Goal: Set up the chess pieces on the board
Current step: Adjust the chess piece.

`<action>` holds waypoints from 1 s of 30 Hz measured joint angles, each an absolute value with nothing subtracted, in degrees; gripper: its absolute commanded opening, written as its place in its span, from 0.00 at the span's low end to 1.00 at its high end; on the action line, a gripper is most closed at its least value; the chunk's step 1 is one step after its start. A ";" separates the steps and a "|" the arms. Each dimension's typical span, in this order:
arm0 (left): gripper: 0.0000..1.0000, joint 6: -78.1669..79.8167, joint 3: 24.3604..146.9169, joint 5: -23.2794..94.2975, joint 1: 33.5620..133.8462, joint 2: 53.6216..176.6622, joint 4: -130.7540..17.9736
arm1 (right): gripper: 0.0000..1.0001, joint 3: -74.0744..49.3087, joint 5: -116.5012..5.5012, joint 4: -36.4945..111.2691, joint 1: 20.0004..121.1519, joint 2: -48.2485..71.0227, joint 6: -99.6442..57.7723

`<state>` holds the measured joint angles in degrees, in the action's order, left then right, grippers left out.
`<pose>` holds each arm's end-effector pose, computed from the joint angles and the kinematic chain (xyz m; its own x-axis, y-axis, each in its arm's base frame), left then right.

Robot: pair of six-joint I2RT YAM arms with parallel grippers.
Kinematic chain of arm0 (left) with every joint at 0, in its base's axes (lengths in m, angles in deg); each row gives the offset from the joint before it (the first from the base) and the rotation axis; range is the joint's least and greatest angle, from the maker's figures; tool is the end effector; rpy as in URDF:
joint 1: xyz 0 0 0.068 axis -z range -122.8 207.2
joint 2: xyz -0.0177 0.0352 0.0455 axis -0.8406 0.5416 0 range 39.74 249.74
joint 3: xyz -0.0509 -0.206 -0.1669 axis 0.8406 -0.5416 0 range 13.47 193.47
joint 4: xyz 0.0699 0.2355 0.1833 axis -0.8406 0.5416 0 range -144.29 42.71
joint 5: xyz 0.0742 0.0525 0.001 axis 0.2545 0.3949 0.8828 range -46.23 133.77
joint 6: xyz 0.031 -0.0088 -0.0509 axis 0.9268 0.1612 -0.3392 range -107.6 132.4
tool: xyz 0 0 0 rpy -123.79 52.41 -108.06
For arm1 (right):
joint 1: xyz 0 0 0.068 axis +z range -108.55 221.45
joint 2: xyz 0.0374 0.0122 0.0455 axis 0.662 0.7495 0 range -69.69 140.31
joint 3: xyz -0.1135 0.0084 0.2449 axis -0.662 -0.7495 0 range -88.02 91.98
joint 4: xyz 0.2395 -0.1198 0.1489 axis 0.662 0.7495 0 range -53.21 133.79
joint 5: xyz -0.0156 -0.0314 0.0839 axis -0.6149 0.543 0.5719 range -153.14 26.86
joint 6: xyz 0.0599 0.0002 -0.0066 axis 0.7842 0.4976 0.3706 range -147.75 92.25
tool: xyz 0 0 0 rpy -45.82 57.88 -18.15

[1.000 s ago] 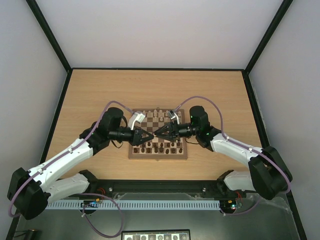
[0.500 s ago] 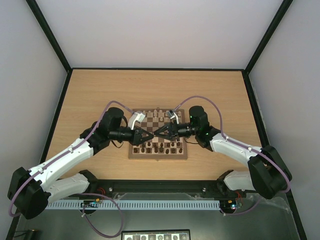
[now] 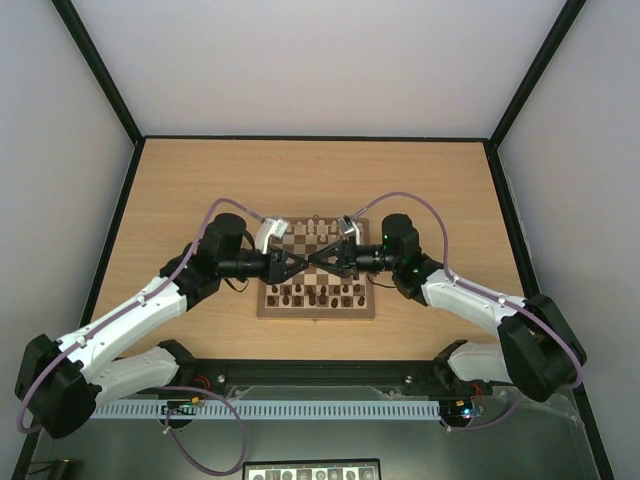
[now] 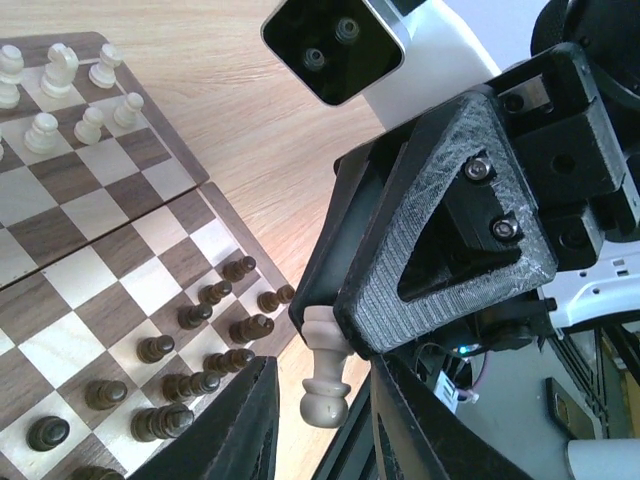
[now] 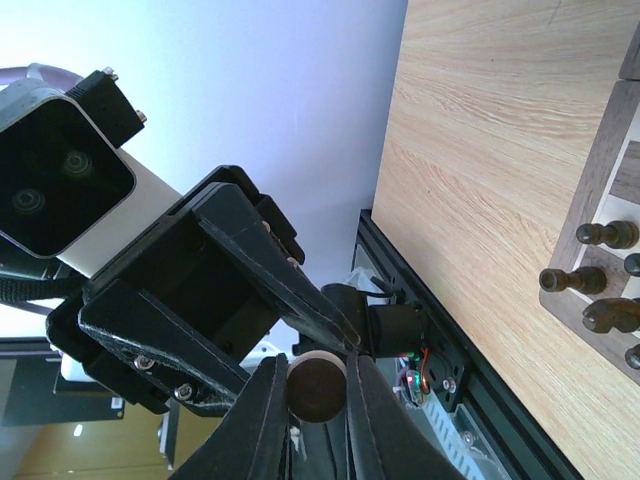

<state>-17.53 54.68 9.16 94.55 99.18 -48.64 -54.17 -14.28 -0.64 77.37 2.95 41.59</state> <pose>0.2113 -0.1931 0.2589 -0.7340 0.0435 -0.6777 0.6299 0.4167 -0.6555 0.2322 0.2096 0.2238 -0.9385 0.0803 -0.3359 -0.3332 0.0452 0.9418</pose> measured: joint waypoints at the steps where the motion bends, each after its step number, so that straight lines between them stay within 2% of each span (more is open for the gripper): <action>1: 0.27 -17.77 54.68 9.42 94.55 99.11 -48.88 | 0.02 -54.24 -14.61 -1.03 77.37 2.95 42.05; 7: 0.21 -19.71 54.62 10.69 94.55 98.08 -52.20 | 0.02 -55.22 -16.01 -3.13 77.48 2.97 44.63; 30: 0.21 -20.68 51.95 11.91 94.55 97.03 -54.91 | 0.02 -56.09 -17.93 -8.33 75.93 3.08 50.03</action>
